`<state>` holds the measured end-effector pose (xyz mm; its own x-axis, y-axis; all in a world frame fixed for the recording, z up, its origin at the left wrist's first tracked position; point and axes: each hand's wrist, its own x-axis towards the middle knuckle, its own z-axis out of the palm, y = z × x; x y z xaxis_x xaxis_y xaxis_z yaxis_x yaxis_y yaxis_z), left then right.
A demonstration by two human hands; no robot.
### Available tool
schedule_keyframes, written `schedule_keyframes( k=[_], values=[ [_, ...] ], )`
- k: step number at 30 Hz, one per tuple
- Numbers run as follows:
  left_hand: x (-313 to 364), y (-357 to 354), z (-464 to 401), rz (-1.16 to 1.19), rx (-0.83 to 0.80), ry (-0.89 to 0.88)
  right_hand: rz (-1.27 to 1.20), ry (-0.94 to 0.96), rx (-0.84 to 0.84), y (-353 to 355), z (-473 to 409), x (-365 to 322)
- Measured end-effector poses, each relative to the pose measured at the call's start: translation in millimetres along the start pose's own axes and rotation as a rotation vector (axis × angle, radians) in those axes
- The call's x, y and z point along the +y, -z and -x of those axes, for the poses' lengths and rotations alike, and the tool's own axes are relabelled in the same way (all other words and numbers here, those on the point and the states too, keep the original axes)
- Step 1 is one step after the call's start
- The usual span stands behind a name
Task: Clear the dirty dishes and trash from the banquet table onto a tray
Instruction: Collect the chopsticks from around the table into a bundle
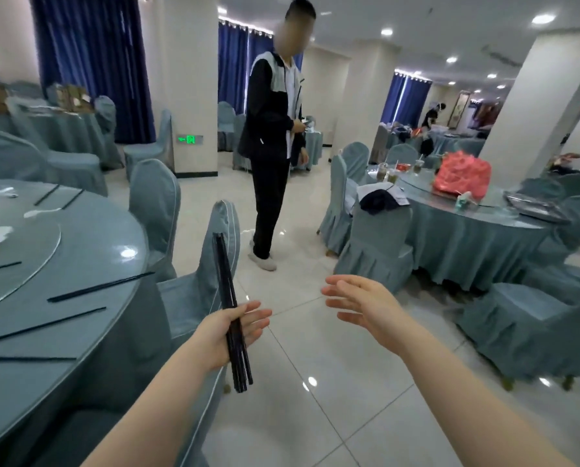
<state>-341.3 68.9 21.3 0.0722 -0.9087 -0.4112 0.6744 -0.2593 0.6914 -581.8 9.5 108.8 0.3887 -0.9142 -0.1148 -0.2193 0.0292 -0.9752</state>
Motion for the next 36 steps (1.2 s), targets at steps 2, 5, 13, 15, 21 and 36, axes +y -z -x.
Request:
schedule_keyframes(
  k=[2, 5, 13, 15, 21, 36],
  values=[
    [10.8, 2.2, -24.8, 0.049, 0.050, -0.010, 0.006, 0.002, -0.040, 5.2, -33.6, 0.7],
    [26.6, 7.7, -59.7, 0.121, 0.148, -0.050, 0.021, -0.020, -0.098, 9.5, -88.8, 7.4],
    [66.6, 33.4, -139.0, 0.374, 0.466, -0.274, 0.041, -0.016, -0.361, -15.7, -276.7, 24.1],
    [73.6, 41.6, -150.1, 0.413, 0.559, -0.316, 0.074, -0.022, -0.449, -32.8, -319.3, 25.1],
    [96.4, 73.1, -142.8, 0.562, 0.779, -0.487, 0.173, 0.025, -0.676, -120.0, -403.1, 29.0],
    [132.1, 155.8, -126.5, 0.828, 0.957, -0.812, 0.567, 0.067, -0.965, -308.0, -533.9, 68.2]
  ],
)
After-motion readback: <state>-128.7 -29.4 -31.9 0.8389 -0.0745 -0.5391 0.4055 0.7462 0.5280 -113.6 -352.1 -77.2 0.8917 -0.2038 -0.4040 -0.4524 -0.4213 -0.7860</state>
